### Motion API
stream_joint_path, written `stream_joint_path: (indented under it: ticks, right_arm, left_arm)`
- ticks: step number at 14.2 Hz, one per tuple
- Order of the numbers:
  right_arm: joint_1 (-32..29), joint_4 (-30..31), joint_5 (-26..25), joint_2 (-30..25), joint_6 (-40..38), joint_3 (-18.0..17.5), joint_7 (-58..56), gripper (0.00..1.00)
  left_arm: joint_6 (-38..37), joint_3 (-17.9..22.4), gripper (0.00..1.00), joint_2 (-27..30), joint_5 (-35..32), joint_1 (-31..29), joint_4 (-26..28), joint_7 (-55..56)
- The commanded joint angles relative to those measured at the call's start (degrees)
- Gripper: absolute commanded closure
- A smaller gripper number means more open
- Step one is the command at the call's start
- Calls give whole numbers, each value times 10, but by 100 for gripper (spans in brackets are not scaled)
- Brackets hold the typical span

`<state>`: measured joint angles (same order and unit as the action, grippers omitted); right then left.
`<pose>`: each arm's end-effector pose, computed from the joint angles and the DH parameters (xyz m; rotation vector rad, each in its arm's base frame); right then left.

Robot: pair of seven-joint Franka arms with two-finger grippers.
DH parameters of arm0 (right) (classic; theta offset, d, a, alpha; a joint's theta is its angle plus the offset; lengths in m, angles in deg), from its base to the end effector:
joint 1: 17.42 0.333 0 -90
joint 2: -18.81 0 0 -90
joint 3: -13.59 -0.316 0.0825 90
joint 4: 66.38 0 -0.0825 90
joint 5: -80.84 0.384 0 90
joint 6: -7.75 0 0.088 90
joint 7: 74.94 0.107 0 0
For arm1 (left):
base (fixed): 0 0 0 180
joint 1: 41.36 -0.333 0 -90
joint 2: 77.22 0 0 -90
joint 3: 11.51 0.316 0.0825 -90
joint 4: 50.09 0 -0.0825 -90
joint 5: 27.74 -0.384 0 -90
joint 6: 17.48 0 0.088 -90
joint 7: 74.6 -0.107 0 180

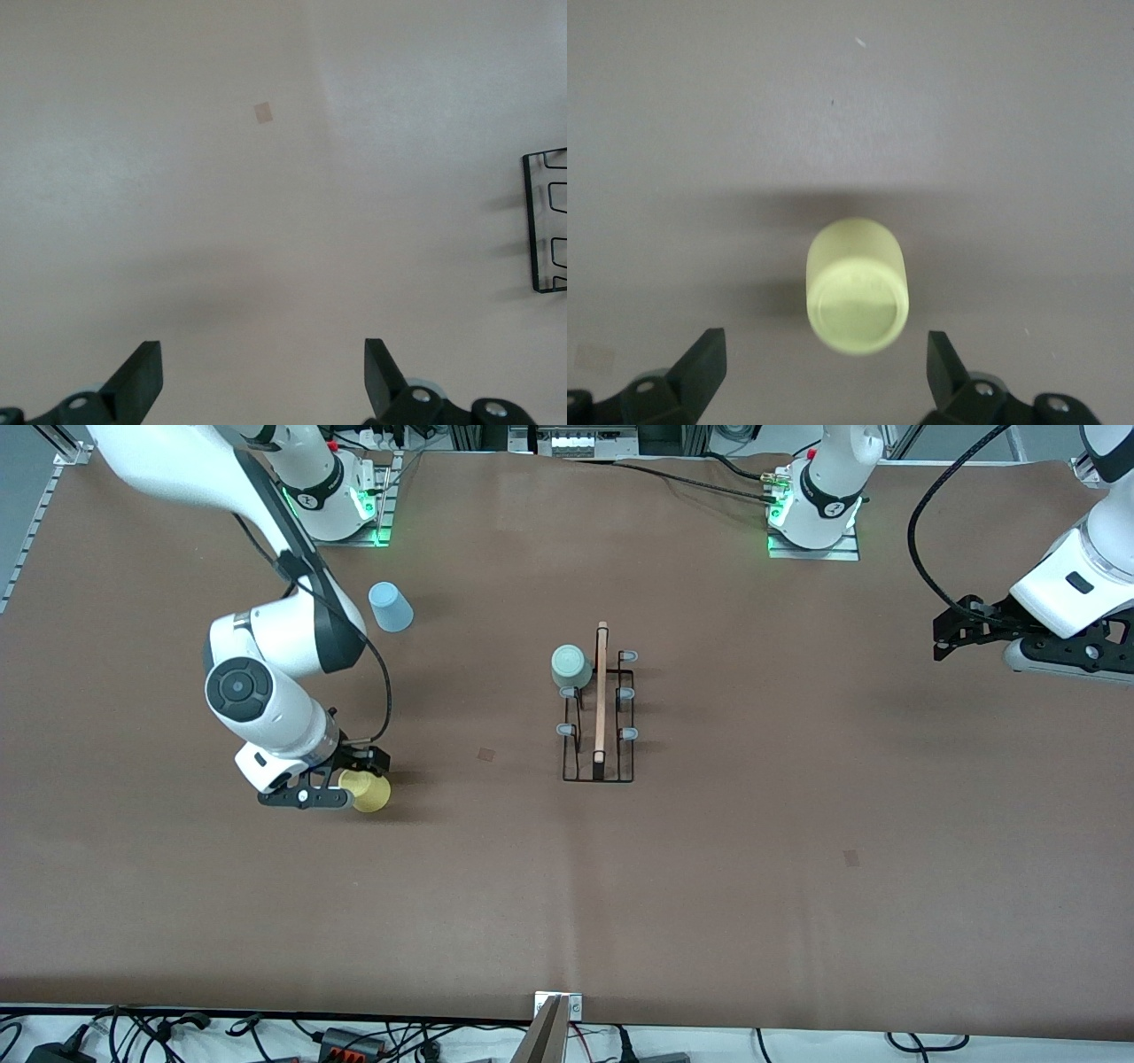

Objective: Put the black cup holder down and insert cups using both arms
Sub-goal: 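Grasp the yellow cup with the right gripper and lift it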

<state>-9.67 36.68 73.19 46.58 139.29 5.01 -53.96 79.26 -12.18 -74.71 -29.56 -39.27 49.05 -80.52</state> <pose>0.6309 0.1739 0.2827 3.1179 -0.0174 0.0448 0.5473 -0.0235 0.5831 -3.1001 0.2410 -0.0016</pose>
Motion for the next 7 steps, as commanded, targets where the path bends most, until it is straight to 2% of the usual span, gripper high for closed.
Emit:
stream_joint_path:
  ticks: [1,7]
  right_arm:
    - [-7,2,-9,18,28,-4,-10,0]
    - [-9,49,-8,31,100,1,-6,0]
  left_arm:
    - [-10,4,0,-2,11,5,-11,2]
    - [-10,3,0,-3,10,5,-12,2]
